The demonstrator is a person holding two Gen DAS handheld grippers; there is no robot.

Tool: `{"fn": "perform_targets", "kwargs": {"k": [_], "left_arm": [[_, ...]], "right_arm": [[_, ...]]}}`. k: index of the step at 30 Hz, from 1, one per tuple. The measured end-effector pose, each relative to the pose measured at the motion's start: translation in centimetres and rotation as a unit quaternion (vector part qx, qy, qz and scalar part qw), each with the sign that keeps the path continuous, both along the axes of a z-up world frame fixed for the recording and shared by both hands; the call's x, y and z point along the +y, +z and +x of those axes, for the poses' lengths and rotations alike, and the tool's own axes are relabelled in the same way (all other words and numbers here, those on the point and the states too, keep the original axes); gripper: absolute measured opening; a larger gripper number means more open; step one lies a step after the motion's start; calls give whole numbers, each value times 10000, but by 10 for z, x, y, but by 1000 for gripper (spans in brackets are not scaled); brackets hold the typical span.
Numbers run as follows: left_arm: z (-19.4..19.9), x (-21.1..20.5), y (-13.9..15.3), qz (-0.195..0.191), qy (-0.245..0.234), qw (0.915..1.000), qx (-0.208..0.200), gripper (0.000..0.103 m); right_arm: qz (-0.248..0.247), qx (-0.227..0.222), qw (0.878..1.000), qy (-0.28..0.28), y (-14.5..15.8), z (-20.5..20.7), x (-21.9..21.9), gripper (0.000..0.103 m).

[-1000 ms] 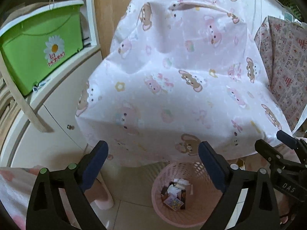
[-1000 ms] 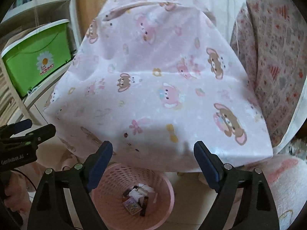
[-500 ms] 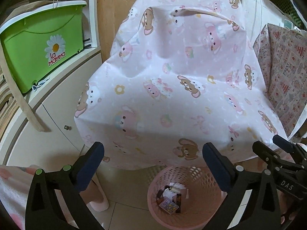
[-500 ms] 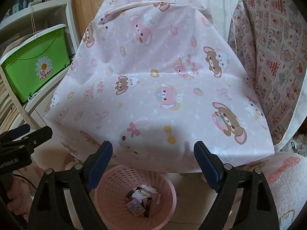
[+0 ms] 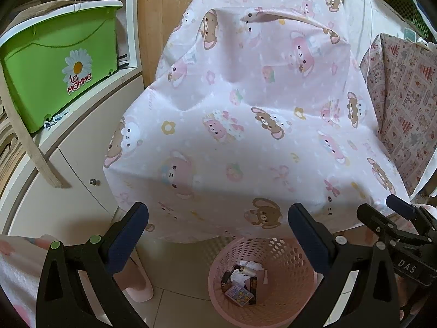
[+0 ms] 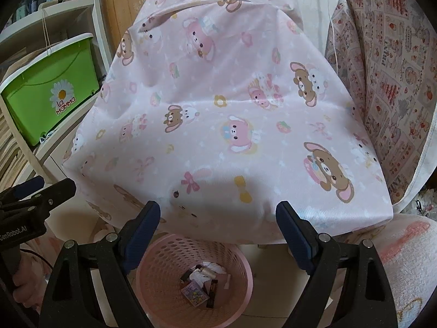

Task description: Collect trash

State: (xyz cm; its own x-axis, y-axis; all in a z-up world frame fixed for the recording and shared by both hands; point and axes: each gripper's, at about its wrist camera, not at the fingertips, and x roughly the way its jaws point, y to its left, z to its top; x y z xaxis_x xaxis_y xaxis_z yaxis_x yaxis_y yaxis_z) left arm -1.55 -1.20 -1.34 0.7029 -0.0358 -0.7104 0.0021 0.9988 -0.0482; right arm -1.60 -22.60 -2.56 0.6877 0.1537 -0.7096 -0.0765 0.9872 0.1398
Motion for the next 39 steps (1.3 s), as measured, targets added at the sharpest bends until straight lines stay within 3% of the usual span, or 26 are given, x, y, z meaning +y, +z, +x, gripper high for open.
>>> {"fn": "perform_targets", "kwargs": {"k": [39], "left_arm": [[1,-4,2,131,36,9999,-62,102]], "right_arm": [[-12,-46,10000,8,0,0,1,88]]}}
